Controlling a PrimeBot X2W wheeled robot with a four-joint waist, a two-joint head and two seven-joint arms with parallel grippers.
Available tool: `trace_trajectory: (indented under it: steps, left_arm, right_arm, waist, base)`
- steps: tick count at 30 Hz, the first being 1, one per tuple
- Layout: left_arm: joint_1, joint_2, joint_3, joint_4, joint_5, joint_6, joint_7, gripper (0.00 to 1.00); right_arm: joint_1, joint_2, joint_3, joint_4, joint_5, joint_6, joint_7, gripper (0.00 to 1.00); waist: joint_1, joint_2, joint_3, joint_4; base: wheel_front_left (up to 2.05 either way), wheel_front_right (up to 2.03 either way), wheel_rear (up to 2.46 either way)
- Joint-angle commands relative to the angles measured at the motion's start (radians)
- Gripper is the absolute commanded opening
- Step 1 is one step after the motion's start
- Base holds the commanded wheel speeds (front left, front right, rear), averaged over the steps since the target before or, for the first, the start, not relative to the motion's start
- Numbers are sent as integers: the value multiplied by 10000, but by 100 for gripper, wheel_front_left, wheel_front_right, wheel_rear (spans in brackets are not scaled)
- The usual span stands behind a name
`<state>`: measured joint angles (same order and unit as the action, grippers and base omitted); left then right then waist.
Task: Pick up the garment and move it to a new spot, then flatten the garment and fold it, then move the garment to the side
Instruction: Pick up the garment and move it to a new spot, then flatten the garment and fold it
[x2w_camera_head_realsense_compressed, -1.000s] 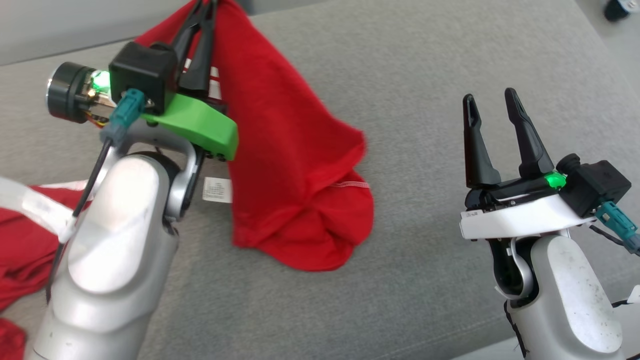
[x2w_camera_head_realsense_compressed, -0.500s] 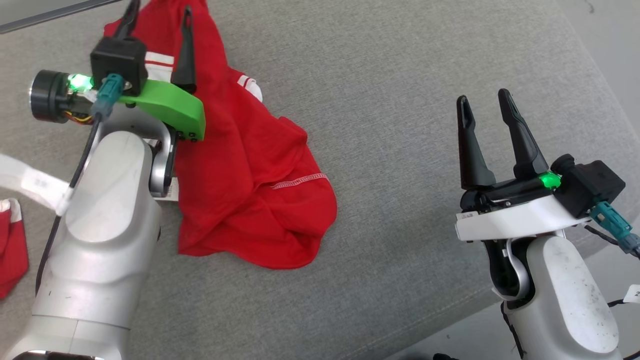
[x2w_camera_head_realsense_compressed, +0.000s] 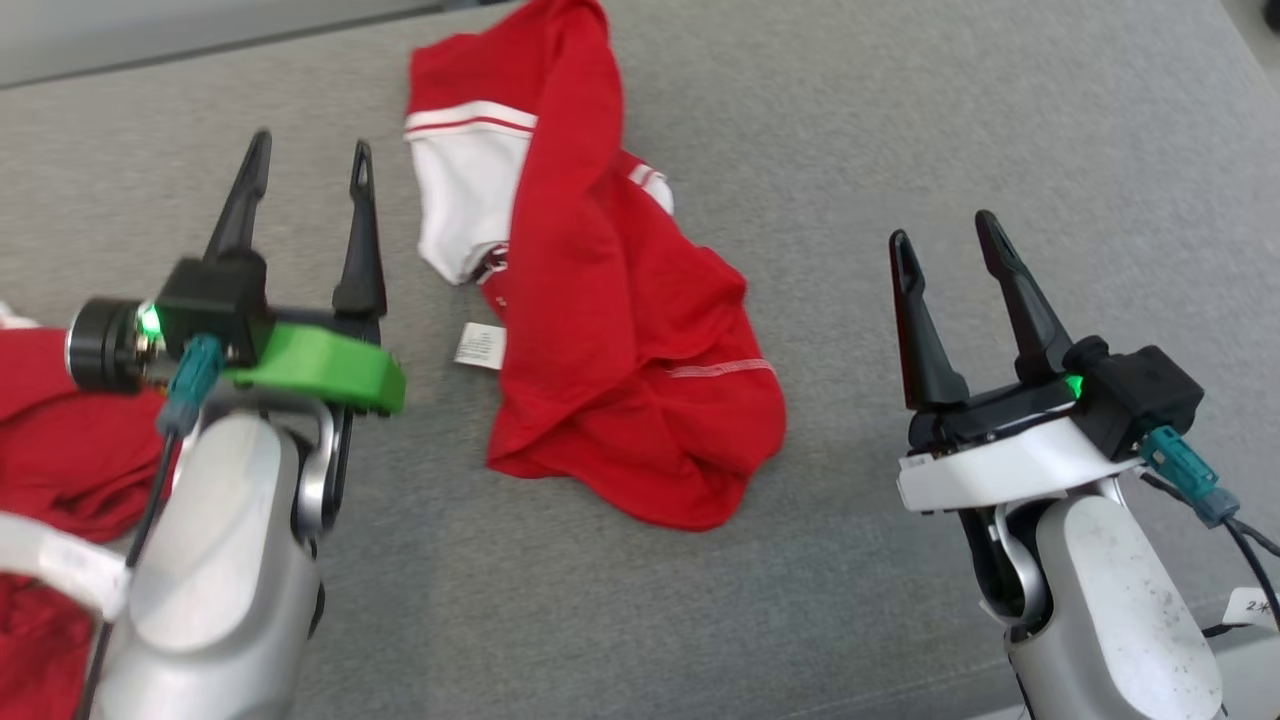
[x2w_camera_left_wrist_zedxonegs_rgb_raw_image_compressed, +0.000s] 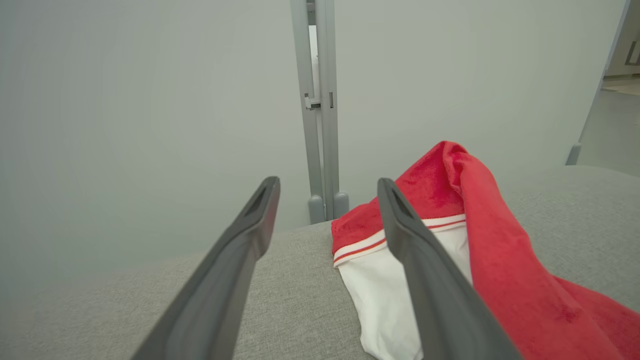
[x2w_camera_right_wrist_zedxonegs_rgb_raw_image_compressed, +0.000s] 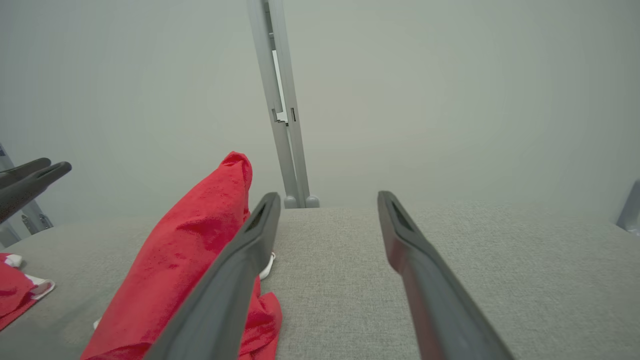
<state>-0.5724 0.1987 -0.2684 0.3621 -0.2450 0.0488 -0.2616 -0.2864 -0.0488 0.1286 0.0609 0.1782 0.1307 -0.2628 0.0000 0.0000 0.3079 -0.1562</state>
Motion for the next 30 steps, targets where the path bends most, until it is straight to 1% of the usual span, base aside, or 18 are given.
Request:
trace_trajectory:
  steps: [1, 7, 8, 9, 10, 15, 20, 22, 25, 30]
  left_arm:
    - [458, 42, 19, -262, 60, 48, -35, 100]
    - [2492, -263, 431, -1713, -62, 241, -31, 100]
    - [2766, -381, 495, -1851, -94, 221, -29, 100]
    - [3085, -534, 473, -1986, -118, 63, -29, 100]
    - [3309, -624, 483, -2087, -70, 26, -28, 100]
    - [4231, -1102, 836, -2485, 138, -17, -29, 100]
    - [4268, -1364, 973, -2569, 258, -152, -29, 100]
    - [4144, -1402, 947, -2551, 361, -207, -29, 100]
    - [4006, -1448, 957, -2504, 412, -238, -31, 100]
    - [3907, -1479, 873, -2431, 115, -251, -30, 100]
  right_arm:
    - [248, -31, 0, 35, -87, 1, -31, 100]
    - [630, -25, 7, 140, -297, 1, -31, 100]
    - [697, -28, 39, 167, -343, 1, -31, 100]
    - [782, -31, 77, 204, -371, 1, -31, 100]
    - [841, -31, 124, 226, -317, 1, -31, 100]
    - [1116, -28, 327, 254, -194, 1, -31, 100]
    - [1165, -27, 572, 294, -284, 1, -31, 100]
    - [1171, -27, 976, 510, -20, 1, -31, 100]
    - [991, -28, 1798, 1115, 466, 1, -17, 100]
    - [536, -22, 2772, 2338, 875, 1, 751, 100]
  waist:
    - [0, 0, -1109, 1169]
    - [0, 0, -1508, 1754]
    - [0, 0, -1560, 1799]
    - [0, 0, -1635, 1860]
    - [0, 0, -1678, 1890]
    - [0, 0, -1850, 2021]
    - [0, 0, -1758, 2288]
    - [0, 0, -1680, 2418]
    - [0, 0, -1505, 2629]
    - [0, 0, -1185, 3018]
  base:
    - [0, 0, 0]
    - [0, 0, 0]
    - [0, 0, 0]
    - [0, 0, 0]
    - [0, 0, 0]
    - [0, 0, 0]
    - [0, 0, 0]
    - [0, 0, 0]
    - [0, 0, 0]
    - [0, 0, 0]
